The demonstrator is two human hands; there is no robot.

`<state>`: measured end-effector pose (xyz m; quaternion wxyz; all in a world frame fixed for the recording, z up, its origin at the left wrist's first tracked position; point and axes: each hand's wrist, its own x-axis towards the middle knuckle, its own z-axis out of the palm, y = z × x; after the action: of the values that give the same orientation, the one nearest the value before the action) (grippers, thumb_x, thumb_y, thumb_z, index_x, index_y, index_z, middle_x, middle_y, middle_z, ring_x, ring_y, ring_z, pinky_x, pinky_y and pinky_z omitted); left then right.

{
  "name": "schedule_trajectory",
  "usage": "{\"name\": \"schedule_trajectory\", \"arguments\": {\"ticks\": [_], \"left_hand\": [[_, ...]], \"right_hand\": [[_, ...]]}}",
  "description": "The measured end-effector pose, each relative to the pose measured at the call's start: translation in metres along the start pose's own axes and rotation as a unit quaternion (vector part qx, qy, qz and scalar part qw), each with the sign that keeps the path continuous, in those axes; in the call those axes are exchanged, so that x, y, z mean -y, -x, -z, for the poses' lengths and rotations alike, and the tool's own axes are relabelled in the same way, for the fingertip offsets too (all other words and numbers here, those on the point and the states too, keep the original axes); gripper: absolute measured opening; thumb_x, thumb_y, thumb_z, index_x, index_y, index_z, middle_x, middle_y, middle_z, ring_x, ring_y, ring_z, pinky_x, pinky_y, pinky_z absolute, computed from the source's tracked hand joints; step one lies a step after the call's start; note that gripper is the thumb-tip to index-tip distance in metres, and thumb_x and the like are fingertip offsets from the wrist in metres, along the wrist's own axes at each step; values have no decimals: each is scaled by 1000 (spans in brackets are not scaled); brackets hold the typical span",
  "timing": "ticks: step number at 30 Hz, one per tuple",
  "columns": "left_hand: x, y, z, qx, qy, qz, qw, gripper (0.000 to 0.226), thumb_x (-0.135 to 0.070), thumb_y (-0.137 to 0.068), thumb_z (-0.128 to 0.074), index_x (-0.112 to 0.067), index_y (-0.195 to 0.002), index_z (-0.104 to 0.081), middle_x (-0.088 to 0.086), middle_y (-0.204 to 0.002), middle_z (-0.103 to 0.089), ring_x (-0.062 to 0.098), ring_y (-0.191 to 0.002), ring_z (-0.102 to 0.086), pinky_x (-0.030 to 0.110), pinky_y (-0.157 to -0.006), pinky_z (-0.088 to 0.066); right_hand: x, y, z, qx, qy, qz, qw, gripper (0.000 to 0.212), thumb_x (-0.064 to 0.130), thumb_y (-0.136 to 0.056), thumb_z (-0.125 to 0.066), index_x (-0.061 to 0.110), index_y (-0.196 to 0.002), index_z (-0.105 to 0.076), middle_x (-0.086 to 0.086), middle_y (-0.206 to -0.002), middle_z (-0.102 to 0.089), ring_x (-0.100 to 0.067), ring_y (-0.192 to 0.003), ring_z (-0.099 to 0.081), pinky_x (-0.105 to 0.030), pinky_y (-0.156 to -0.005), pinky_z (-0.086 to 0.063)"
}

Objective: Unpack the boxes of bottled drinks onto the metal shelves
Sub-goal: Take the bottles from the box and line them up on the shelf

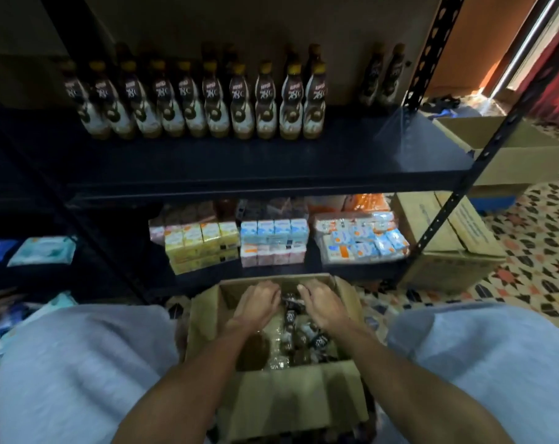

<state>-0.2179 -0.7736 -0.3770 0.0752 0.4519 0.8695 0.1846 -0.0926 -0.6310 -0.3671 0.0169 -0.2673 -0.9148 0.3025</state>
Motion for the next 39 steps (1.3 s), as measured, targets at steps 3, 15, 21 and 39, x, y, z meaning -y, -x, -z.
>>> {"name": "schedule_trajectory", "arguments": {"ticks": [3,15,21,39], "left_hand": [[1,3,-10,91,15,46,995,27,-33,-101,-43,-20,-96,-66,7,-97,-70,28,-89,-66,37,-76,-50],[12,-22,-85,270,113,153,944,21,-17,-101,-46,-13,-105,-66,7,-93,-67,17,-82,-63,34,-80,-55],[44,-48,-128,198,227,325,897,19,-16,-99,-57,-8,-115,-64,5,-96,-67,11,-72,-57,24,-55,-48],[38,-91,-192,-28,464,480,744,28,-35,-81,-79,-20,-93,-59,6,-99,-69,25,-93,-64,42,-90,-53]], "right_hand": [[-25,-6,1,57,19,-94,994,45,49,-105,-32,18,-87,-60,-12,-101,-69,-32,-98,-65,-38,-84,-50],[-77,-23,-60,211,-29,-249,945,25,26,-102,-54,9,-97,-71,-8,-102,-70,-23,-98,-66,-36,-90,-55],[-93,-45,-97,173,-51,-315,932,27,24,-101,-53,4,-109,-69,-5,-97,-64,-16,-85,-57,-25,-75,-46],[-113,-83,-142,36,-246,-467,848,78,29,-81,-82,16,-142,-36,-12,-130,-61,-31,-120,-59,-40,-103,-48]]}}
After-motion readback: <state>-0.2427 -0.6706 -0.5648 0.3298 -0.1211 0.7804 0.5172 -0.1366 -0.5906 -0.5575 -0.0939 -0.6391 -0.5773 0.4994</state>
